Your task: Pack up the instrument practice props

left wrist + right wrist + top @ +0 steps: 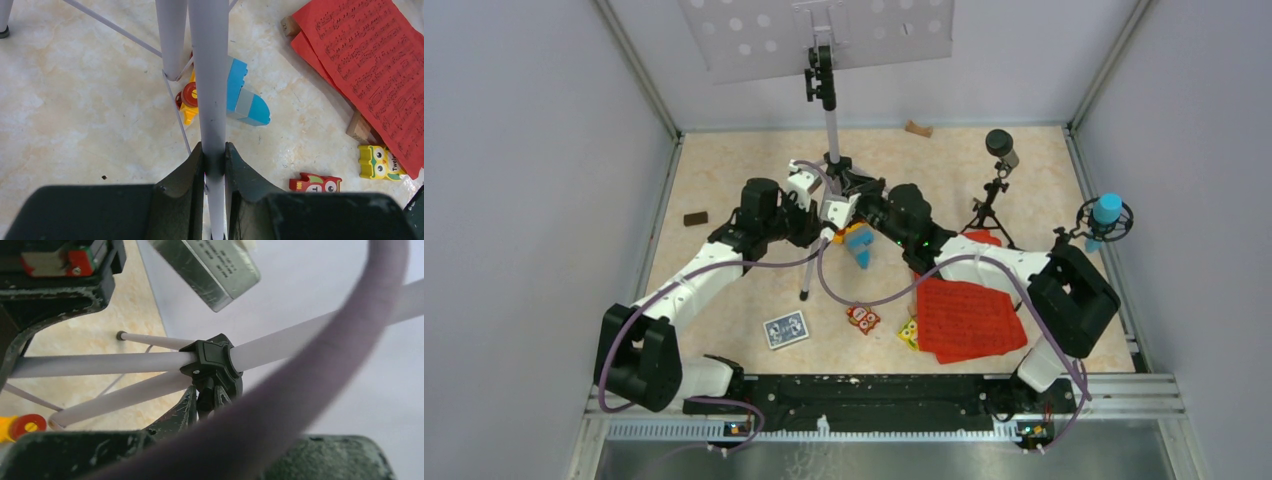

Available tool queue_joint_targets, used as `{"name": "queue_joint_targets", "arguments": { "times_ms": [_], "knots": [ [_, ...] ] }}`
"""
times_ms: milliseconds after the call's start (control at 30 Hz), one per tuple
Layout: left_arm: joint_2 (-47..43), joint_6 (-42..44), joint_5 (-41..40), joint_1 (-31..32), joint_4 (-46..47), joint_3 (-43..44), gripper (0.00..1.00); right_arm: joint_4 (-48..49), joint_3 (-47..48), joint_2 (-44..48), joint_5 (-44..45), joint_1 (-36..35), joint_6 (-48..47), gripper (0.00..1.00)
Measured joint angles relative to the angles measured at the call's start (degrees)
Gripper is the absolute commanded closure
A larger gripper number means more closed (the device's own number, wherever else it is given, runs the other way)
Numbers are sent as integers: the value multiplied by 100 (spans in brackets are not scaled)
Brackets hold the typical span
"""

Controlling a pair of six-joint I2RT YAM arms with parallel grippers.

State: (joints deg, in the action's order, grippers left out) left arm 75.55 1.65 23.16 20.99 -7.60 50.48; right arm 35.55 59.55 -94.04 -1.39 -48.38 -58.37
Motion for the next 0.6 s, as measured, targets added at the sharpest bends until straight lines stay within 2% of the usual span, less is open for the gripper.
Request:
{"name": "queue_joint_targets", "arguments": {
  "times_ms": [167,300,433,600],
  "knots": [
    [0,2,2,2,-2,4,100,101,-109,9,-125,-72,-566,64],
    [11,9,0,4,-4,11,100,658,-437,33,-463,-518,-227,49],
    [26,4,9,2,-22,31,100,1191,-557,87,-306,-553,374,39],
    [61,13,15,7,-20,63,100,1735,-822,380,33,-562,1078,36]
  ]
}}
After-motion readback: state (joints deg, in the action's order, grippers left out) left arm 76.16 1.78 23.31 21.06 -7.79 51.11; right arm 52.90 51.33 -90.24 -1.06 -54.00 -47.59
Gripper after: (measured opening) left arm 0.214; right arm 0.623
